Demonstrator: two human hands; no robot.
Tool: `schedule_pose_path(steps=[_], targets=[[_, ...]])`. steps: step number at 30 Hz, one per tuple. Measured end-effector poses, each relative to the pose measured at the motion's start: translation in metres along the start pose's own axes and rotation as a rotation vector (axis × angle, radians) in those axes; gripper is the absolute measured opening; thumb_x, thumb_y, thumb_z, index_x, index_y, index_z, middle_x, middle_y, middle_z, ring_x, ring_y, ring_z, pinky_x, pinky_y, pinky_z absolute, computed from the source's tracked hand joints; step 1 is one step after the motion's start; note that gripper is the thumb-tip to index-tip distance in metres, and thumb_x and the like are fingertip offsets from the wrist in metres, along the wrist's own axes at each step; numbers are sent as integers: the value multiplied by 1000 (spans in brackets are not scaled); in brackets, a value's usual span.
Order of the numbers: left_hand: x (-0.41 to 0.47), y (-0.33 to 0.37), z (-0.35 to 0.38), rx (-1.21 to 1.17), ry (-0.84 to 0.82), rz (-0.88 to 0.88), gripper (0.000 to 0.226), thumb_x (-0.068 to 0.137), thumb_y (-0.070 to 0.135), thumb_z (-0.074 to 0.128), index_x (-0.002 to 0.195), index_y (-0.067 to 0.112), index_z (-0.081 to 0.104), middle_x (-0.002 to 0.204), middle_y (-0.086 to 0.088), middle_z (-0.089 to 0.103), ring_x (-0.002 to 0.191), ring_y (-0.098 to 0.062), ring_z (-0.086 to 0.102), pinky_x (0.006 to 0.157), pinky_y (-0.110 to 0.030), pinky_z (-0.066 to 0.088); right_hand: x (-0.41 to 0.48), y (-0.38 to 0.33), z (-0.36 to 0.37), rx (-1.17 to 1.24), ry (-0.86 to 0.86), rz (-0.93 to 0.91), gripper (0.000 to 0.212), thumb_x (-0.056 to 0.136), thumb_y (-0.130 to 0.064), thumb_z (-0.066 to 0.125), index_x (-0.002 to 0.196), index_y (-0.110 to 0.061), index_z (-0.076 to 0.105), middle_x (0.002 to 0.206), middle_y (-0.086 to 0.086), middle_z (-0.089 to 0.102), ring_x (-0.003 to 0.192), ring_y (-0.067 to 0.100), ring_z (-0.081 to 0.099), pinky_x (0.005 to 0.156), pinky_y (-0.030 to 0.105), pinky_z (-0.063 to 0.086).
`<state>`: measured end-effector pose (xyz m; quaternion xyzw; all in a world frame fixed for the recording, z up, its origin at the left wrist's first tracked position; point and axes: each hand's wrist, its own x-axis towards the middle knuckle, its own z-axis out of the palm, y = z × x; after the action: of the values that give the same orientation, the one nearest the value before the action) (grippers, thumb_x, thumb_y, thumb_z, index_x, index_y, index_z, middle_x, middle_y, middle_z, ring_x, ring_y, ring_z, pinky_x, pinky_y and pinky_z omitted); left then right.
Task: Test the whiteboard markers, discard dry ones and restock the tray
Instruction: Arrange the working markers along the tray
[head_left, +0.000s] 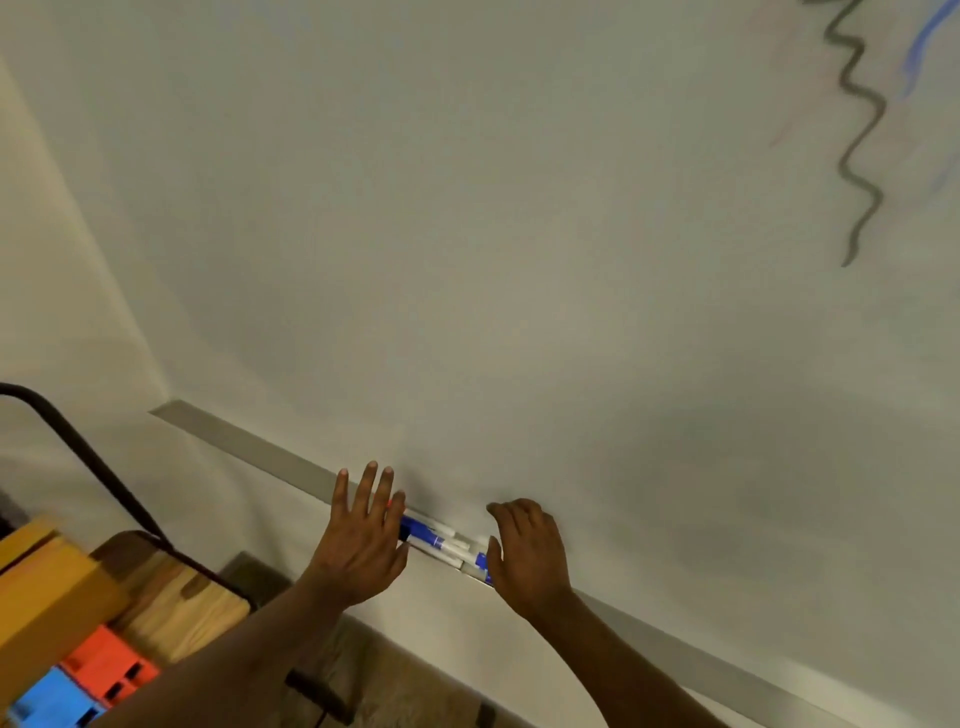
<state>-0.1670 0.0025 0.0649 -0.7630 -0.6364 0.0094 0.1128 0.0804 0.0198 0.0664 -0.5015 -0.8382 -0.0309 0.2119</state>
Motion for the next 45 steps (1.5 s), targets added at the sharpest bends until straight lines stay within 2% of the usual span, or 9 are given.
schedule_pose_path(steps=[3,7,12,23,27,34,36,40,45], targets=[[12,0,8,-6,-39,-22,82,90,61,12,126,2,58,143,-28,39,143,-40,-5,108,-68,9,9,4,19,-7,-23,-60,41,74,-29,70,113,-17,63,106,1,67,102,23,61,86,35,51],[24,5,17,-40,-106,-38,84,89,63,12,125,4,60,142,-27,41,138,-47,23,108,-68,12,11,4,37,19,-59,-4,57,65,-32,80,116,-14,62,115,7,65,110,27,59,91,41,51],[35,5,39,-90,-159,-23,86,86,69,17,124,6,62,141,-25,44,132,-48,35,107,-69,15,7,1,61,41,-117,-44,58,68,-32,78,120,-16,56,118,6,64,106,25,62,89,39,53],[44,0,93,-218,-330,-83,92,83,76,24,125,0,56,126,-26,57,110,-44,59,90,-65,42,14,-16,111,-80,-251,0,49,58,-21,86,104,-16,69,91,2,70,77,19,66,68,32,54],[49,-5,104,-239,-333,-98,94,78,80,29,125,2,49,122,-23,60,106,-40,61,89,-62,43,20,-23,119,-78,-269,26,49,56,-24,89,100,-14,70,88,4,70,77,20,67,68,32,55],[61,-12,123,-283,-291,-10,96,80,83,20,121,5,57,117,-14,64,106,-31,63,95,-60,41,21,-18,128,-118,-288,58,48,53,-21,90,96,-10,72,86,5,70,78,21,67,73,32,57],[63,-13,129,-331,-228,36,86,79,81,30,115,7,57,111,-11,64,101,-28,63,94,-53,45,22,-18,128,-116,-294,44,42,55,-22,89,93,-12,72,83,4,69,76,20,65,71,31,56],[69,-11,134,-398,-143,138,65,67,59,74,105,9,60,99,-9,64,90,-26,61,83,-39,50,26,-21,124,-137,-317,79,43,46,-22,91,83,-14,72,77,3,68,71,19,65,62,29,55],[73,-6,136,-429,-106,230,47,67,42,82,97,10,64,93,-9,62,83,-21,59,72,-32,53,27,-19,123,-143,-378,163,42,48,-21,91,84,-12,70,80,6,65,75,22,63,54,31,54]])
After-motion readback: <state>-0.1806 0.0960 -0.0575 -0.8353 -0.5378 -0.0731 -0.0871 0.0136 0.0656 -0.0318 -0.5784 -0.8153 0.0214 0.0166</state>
